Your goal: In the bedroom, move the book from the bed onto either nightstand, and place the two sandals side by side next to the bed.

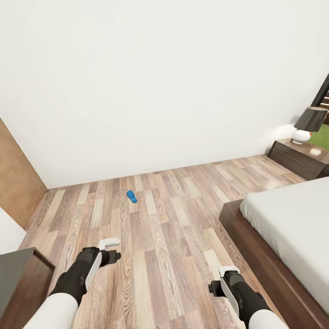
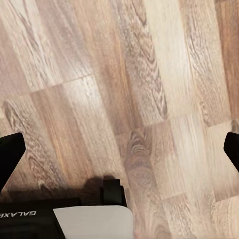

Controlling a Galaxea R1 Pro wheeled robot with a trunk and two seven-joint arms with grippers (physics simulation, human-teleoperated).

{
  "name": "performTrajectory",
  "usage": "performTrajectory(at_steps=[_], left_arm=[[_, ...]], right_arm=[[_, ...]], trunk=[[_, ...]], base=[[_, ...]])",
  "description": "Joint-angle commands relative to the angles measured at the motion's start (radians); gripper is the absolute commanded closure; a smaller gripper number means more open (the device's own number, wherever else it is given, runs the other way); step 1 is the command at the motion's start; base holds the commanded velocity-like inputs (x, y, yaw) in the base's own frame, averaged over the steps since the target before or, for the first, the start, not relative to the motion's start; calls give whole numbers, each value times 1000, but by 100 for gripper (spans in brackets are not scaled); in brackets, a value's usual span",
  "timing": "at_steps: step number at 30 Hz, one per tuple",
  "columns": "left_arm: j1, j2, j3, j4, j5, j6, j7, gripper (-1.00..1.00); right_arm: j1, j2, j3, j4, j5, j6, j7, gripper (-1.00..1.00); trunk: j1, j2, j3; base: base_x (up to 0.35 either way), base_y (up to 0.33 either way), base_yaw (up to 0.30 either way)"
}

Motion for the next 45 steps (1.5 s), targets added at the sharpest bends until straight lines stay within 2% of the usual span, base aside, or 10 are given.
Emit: performTrajectory(at_steps=[1, 9, 10, 12, 16, 22, 27, 28, 29, 45], left_arm=[[0, -2, 2, -5, 3, 5, 1, -100], [0, 1, 16, -77, 9, 14, 2, -100], [0, 2, 72, -113, 20, 17, 0, -100], [0, 1, 115, -128, 31, 14, -4, -100], [0, -4, 143, -123, 36, 16, -7, -100], [1, -8, 68, -62, 39, 20, -6, -100], [1, -8, -24, 0, 31, 22, 4, -100], [1, -3, -90, 16, 28, 23, 7, -100], [1, 0, -109, 21, 29, 23, 7, -100], [1, 17, -122, 32, 36, 100, 12, -100]], right_arm=[[0, 0, 0, -1, -1, 6, -3, -100], [0, 0, 0, -1, -2, 4, -3, -100], [0, 0, 0, -1, -3, 4, -1, -100], [0, 0, 0, 0, -4, 4, 0, -100], [0, 0, 1, -1, -3, 3, -1, -100], [0, 0, 0, -1, -4, -1, 0, -100], [0, 0, 2, -1, -2, -3, -1, -100], [0, 0, 2, -2, -2, -4, -2, -100], [0, 0, 2, -6, -2, -3, -2, -100], [0, -2, 2, -59, 0, 0, 1, -100]], trunk=[[0, -1, -3], [0, -1, -15], [0, -1, -17], [0, -1, -20], [0, -1, -26], [0, -1, -36], [0, -1, -43], [0, -1, -45], [0, -1, -46], [0, -1, -65]], base=[[0, 0, 0], [0, 0, 0], [0, 0, 0], [0, 0, 0], [0, 0, 0], [0, 0, 0], [0, 0, 51], [0, 0, 153], [0, 0, 175], [27, 0, 195]])
